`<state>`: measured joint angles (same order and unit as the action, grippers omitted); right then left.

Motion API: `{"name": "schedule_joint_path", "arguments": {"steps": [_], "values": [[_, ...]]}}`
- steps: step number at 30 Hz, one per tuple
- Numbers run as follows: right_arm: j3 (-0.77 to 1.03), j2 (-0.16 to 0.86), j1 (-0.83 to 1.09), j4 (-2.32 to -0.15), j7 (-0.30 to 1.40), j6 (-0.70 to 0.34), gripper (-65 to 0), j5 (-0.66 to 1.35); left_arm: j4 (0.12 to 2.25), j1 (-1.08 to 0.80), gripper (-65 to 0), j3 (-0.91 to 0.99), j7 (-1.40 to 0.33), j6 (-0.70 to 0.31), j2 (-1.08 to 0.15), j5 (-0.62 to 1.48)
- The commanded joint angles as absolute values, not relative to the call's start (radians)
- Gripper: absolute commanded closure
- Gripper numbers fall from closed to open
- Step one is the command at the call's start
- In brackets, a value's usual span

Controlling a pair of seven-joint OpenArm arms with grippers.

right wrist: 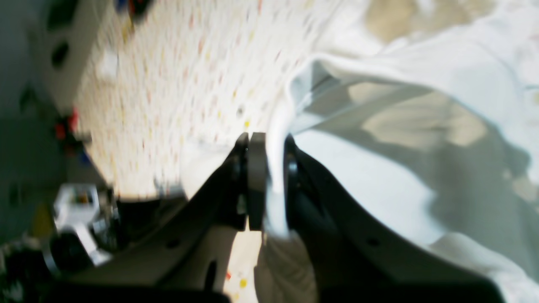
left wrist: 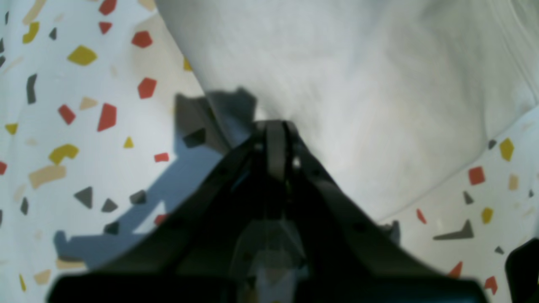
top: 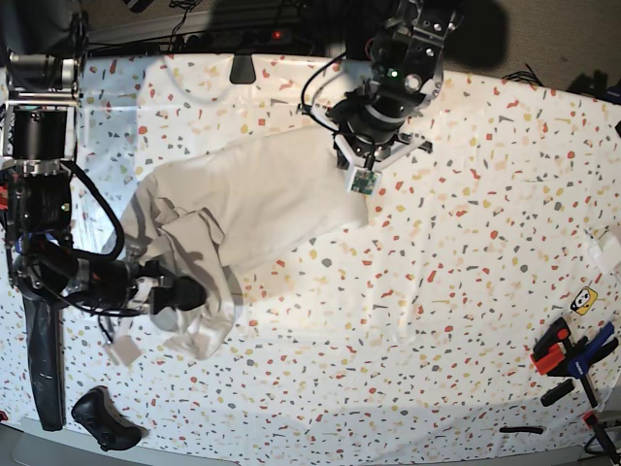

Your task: Fold the T-shirt properly

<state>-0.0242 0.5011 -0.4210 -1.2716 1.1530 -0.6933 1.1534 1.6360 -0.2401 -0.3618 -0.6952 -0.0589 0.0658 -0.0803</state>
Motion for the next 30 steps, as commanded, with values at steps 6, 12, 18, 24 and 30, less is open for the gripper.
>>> {"name": "schedule_joint_path", "arguments": {"steps": [6,12,18,24,30], "values": [[-0.156,0.413,-0.471,-1.29,1.137,-0.698,0.0,1.182,1.623,-0.244,0.0,-0.371,-0.765,-0.086,0.072,-0.044],[-0.166,0.29,-0.451,-1.289,1.138,-0.698,0.0,1.137,1.623,-0.244,0.0,-0.375,-0.762,-0.086,0.071,-0.035],[-0.186,0.261,-0.418,-1.289,1.139,-0.698,0.0,1.136,1.623,-0.244,0.0,-0.375,-0.749,-0.086,0.071,-0.035],[-0.28,0.26,-0.401,-1.289,1.139,-0.698,0.0,1.133,1.623,-0.234,0.0,-0.375,-0.728,-0.086,0.072,-0.031],[-0.343,0.261,-0.402,-1.29,1.138,-0.698,0.0,1.127,1.623,-0.215,0.0,-0.374,-0.786,-0.047,0.07,-0.045]]}}
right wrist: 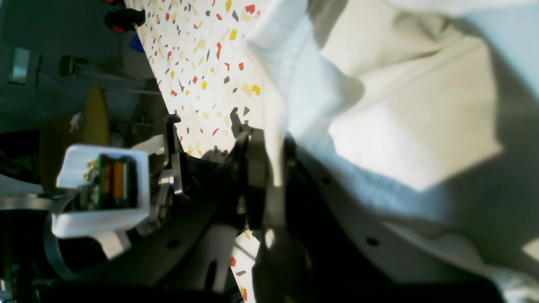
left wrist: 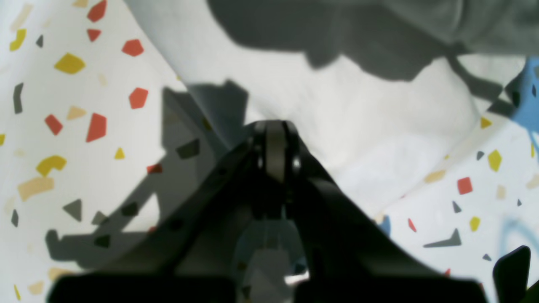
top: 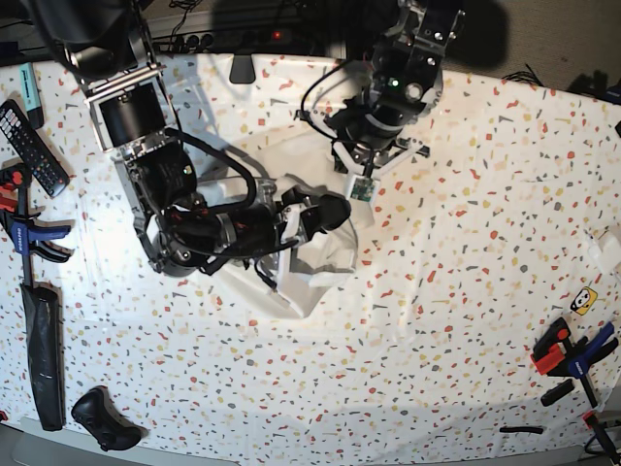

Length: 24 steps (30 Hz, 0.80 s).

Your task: Fold the T-shirt properly

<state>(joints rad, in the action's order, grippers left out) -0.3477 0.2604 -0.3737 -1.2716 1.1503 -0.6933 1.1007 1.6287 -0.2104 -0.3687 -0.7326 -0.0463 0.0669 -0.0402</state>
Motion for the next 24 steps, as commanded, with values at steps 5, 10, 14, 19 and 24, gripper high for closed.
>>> {"name": "schedule_joint_path", "arguments": {"steps": [5,10,14,19,24], "values": [[-0.337,0.261,-0.402,-1.29,1.138,-0.698,-7.3,1.126,1.647,-0.213,0.0,-0.374,-0.883,0.031,0.068,-0.141],[-0.337,0.261,-0.402,-1.29,1.138,-0.698,-13.2,1.125,1.813,-0.223,0.0,-0.374,-0.922,0.07,0.069,-0.149],[-0.337,0.261,-0.402,-1.29,1.138,-0.698,-13.2,1.125,1.979,-0.254,0.0,-0.374,-0.979,0.121,0.068,-0.331],[-0.344,0.261,-0.402,-1.29,1.139,-0.698,-13.2,1.123,2.119,-0.305,0.0,-0.374,-0.964,0.146,0.068,-0.396],[-0.416,0.263,-0.405,-1.29,1.139,-0.698,-9.3,1.101,2.134,-0.318,0.0,-0.374,-0.942,0.147,0.068,-0.456]]}}
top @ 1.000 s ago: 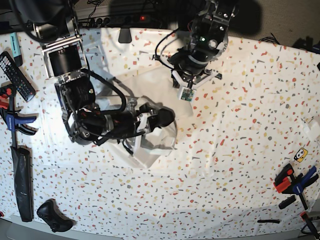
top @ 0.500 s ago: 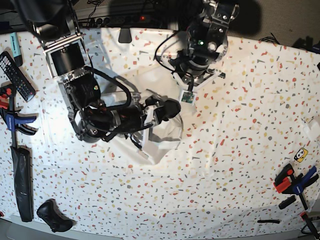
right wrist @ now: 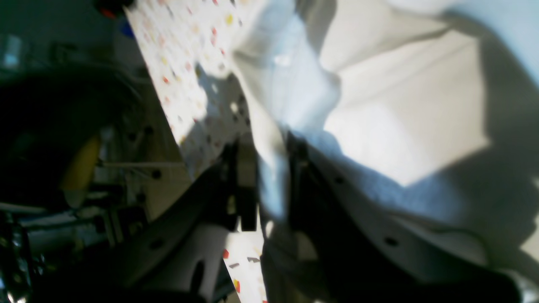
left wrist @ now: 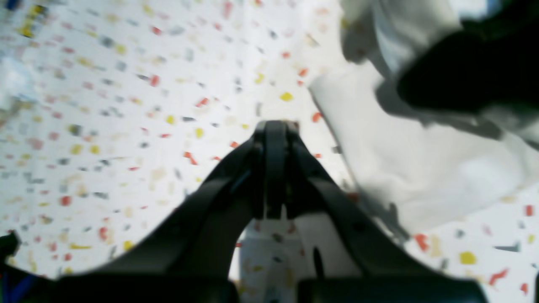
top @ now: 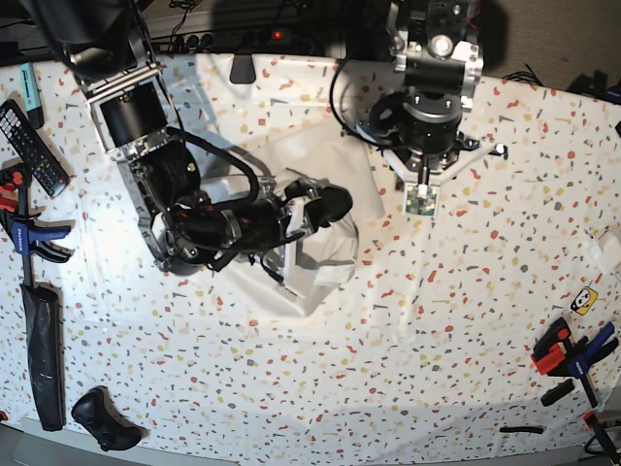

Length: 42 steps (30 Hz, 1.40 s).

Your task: Fold the T-shirt properly

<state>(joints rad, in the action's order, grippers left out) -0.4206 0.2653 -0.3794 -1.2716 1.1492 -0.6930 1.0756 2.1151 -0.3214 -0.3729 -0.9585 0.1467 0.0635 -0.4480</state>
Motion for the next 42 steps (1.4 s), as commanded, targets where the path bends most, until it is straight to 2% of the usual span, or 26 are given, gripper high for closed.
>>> {"name": "schedule_joint_path", "arguments": {"steps": [1,5,9,10,13,15,22,26,29,31,36,38,42], "values": [[-0.442,0.264,-0.405,-1.29,1.139,-0.698,-6.7,1.097,2.133,-0.318,0.0,-0.374,-0.942,0.147,0.068,-0.464],[-0.524,0.263,-0.411,-1.293,1.139,-0.698,0.0,1.065,2.134,-0.318,0.0,-0.374,-0.942,0.159,0.068,-0.472],[-0.532,0.264,-0.416,-1.346,1.139,-0.698,0.0,1.065,2.133,-0.318,0.0,-0.374,-0.94,0.161,0.068,-0.472],[-0.527,0.264,-0.416,-1.373,1.139,-0.698,-1.3,1.064,2.134,-0.318,0.0,-0.374,-0.936,0.161,0.068,-0.472],[-0.517,0.266,-0.416,-1.468,1.139,-0.698,-16.2,1.034,2.133,-0.318,0.0,-0.374,-0.921,0.161,0.068,-0.472],[-0.517,0.271,-0.415,-1.528,1.139,-0.698,-21.9,1.03,2.134,-0.318,0.0,-0.374,-0.92,0.162,0.068,-0.472],[-0.51,0.316,-0.415,-1.657,1.139,-0.698,-22.1,1.021,2.134,-0.318,0.0,-0.374,-0.912,0.162,0.068,-0.472],[-0.402,0.324,-0.416,-1.68,1.138,-0.698,-21.5,1.02,2.134,-0.318,0.0,-0.374,-0.881,0.162,0.069,-0.466],[-0.245,0.324,-0.416,-1.68,1.136,-0.698,-14.2,1.02,2.134,-0.312,0.0,-0.374,-0.849,0.153,0.07,-0.409],[-0.146,0.327,-0.414,-1.676,1.137,-0.698,-11.1,1.019,2.134,-0.31,0.0,-0.374,-0.824,0.091,0.07,-0.31],[-0.026,0.332,-0.415,-1.611,1.137,-0.698,-9.6,0.949,2.134,-0.31,0.0,-0.375,-0.751,-0.199,0.091,-0.003],[-0.018,0.332,-0.415,-1.563,1.137,-0.698,-9.6,0.915,2.134,-0.31,0.0,-0.375,-0.729,-0.24,0.117,0.034],[-0.018,0.332,-0.415,-1.485,1.137,-0.698,-9.5,0.915,2.133,-0.269,0.0,-0.375,-0.728,-0.247,0.138,0.027]]}}
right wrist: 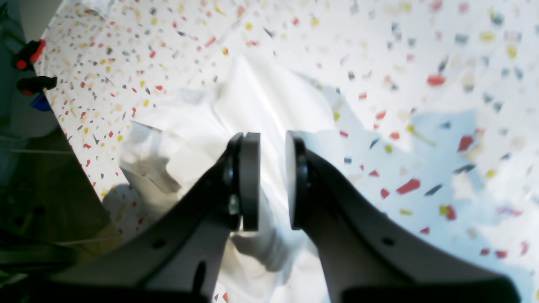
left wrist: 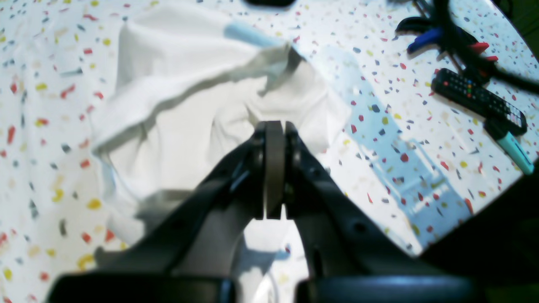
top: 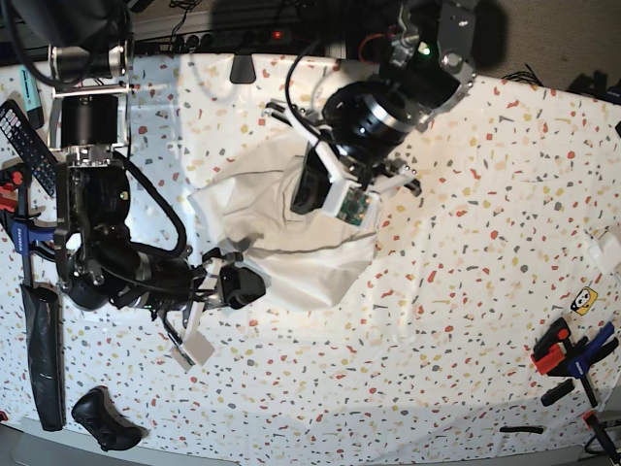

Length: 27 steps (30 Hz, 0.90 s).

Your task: Fold the T-shirt properly

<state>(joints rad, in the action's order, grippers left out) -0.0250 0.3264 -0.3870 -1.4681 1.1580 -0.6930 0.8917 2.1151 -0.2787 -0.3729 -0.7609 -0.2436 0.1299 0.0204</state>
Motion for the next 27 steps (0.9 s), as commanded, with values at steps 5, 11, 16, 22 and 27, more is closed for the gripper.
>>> {"name": "schedule_joint_path", "arguments": {"steps": [5,11,16,22,27], "values": [[-0.013,0.33,-0.415,-1.459,1.135,-0.698,-9.5,0.838,2.104,-0.223,0.0,-0.375,-0.719,-0.248,0.138,0.026],[0.002,0.332,-0.414,-1.459,1.106,-0.689,-9.5,0.709,1.879,-0.132,0.0,-0.375,-0.711,-0.247,0.138,0.026],[0.08,0.332,-0.413,-1.459,1.1,-0.688,-9.5,0.707,1.811,-0.056,0.0,-0.375,-0.718,-0.187,0.135,-0.039],[0.14,0.332,-0.412,-1.459,1.1,-0.688,-9.5,0.709,1.811,-0.042,0.0,-0.374,-0.719,-0.173,0.135,-0.051],[0.139,0.332,-0.412,-1.459,1.1,-0.688,-9.5,0.71,1.747,-0.042,0.0,-0.374,-0.736,-0.211,0.13,-0.051]]}}
